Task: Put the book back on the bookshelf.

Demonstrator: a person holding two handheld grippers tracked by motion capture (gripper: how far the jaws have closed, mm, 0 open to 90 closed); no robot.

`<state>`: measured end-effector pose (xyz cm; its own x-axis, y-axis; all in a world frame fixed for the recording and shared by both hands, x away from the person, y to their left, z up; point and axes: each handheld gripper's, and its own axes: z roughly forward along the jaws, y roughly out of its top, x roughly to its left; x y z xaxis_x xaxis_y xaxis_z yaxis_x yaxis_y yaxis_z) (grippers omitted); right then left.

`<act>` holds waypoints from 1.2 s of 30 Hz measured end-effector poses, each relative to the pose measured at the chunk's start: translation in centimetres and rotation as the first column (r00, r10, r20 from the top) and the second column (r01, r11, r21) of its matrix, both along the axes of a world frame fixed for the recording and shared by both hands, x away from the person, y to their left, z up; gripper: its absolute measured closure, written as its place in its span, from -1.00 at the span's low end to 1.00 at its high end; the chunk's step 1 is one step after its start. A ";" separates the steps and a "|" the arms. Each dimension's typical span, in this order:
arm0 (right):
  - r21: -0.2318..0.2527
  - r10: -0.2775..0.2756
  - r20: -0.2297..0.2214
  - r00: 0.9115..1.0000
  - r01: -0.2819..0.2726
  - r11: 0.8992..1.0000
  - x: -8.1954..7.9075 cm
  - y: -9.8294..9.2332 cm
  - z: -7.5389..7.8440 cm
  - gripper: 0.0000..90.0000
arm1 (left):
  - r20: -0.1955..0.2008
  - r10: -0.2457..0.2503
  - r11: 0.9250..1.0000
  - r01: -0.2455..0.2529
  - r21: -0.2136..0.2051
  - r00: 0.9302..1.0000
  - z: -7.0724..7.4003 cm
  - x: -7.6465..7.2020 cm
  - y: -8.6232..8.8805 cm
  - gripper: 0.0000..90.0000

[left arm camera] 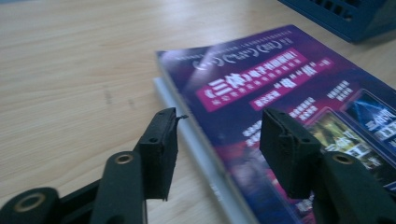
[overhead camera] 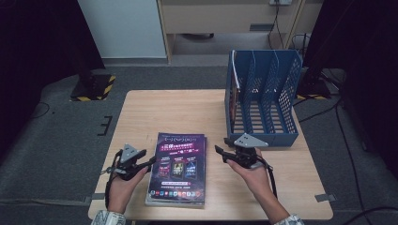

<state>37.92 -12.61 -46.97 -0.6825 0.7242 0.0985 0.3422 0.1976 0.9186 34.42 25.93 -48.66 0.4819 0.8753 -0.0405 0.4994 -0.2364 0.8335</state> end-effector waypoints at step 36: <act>-0.080 0.096 -0.106 0.990 -0.105 0.991 -0.2 2.9 -2.8 0.00 | -0.093 -0.046 0.999 0.044 -0.028 0.995 -2.4 2.3 -1.1 0.13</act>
<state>37.70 -9.74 -49.76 -0.7417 0.6614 0.1119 0.4076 0.3120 0.8582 36.73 24.83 -51.10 0.5137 0.8510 -0.1094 0.5648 -0.2394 0.7897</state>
